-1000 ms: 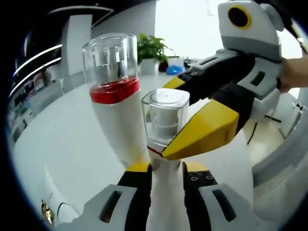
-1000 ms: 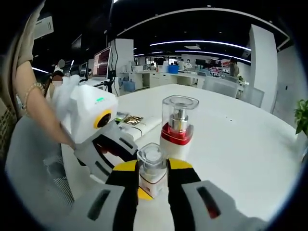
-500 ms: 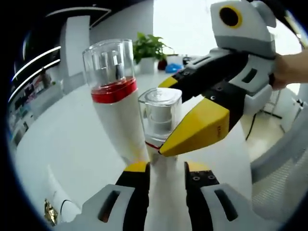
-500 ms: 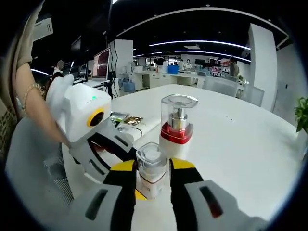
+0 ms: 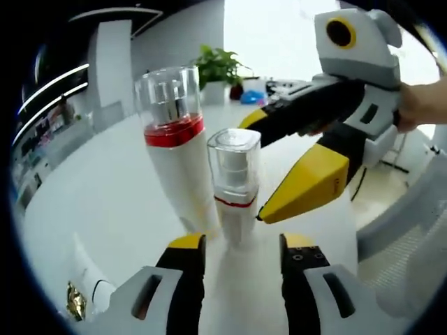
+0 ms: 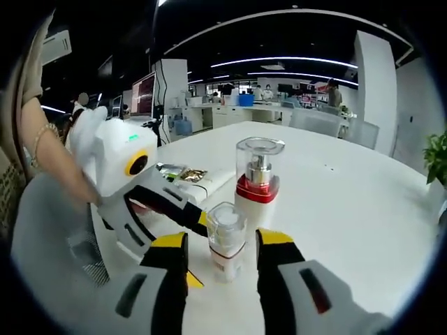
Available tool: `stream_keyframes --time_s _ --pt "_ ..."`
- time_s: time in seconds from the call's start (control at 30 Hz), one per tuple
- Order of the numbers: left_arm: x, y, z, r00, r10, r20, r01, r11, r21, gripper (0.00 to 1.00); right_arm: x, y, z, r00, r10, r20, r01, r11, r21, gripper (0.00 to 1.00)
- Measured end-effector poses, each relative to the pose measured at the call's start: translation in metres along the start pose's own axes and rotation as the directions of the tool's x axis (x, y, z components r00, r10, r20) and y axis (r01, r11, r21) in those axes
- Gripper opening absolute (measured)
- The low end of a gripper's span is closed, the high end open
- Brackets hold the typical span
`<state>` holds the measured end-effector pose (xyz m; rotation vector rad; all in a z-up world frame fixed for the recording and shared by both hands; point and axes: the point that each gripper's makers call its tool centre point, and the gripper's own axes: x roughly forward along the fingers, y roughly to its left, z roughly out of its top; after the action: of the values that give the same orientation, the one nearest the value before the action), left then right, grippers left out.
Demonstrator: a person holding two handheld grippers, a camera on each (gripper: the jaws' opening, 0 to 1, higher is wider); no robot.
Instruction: Arrange the skincare products in the storage area until every visible bottle or jar stands upright without overlapping.
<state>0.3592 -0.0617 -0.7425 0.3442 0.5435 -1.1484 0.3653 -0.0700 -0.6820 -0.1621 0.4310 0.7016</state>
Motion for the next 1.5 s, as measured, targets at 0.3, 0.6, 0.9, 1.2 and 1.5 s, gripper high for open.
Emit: stream_keyframes --time_s 0.3,0.6,0.9,1.2,1.5 --pt "-0.02 -0.01 -0.006 1.0 -0.001 -0.019 0.0 0.999 -0.043 0.61 -0.014 0.011 0.0 1.0 -0.025 0.006 0.025 0.999 0.024 0.47" --pt "-0.046 -0.013 -0.01 0.999 0.018 -0.031 -0.02 0.997 -0.076 0.69 -0.024 0.022 0.003 0.999 -0.037 0.021 0.036 0.998 0.049 0.57" --pt "-0.078 -0.011 -0.02 0.998 0.054 -0.024 -0.057 0.988 -0.144 0.79 -0.031 0.04 0.005 0.999 -0.028 0.031 0.026 0.996 0.082 0.63" --pt "-0.116 -0.013 -0.034 0.992 0.126 -0.014 -0.125 0.965 -0.23 0.91 -0.042 0.056 0.008 0.999 -0.017 0.036 0.013 0.995 0.101 0.68" --pt "-0.149 -0.007 -0.047 0.982 0.186 -0.015 -0.183 0.939 -0.29 0.97 -0.048 0.069 0.016 0.997 -0.01 0.074 -0.001 0.99 0.143 0.76"
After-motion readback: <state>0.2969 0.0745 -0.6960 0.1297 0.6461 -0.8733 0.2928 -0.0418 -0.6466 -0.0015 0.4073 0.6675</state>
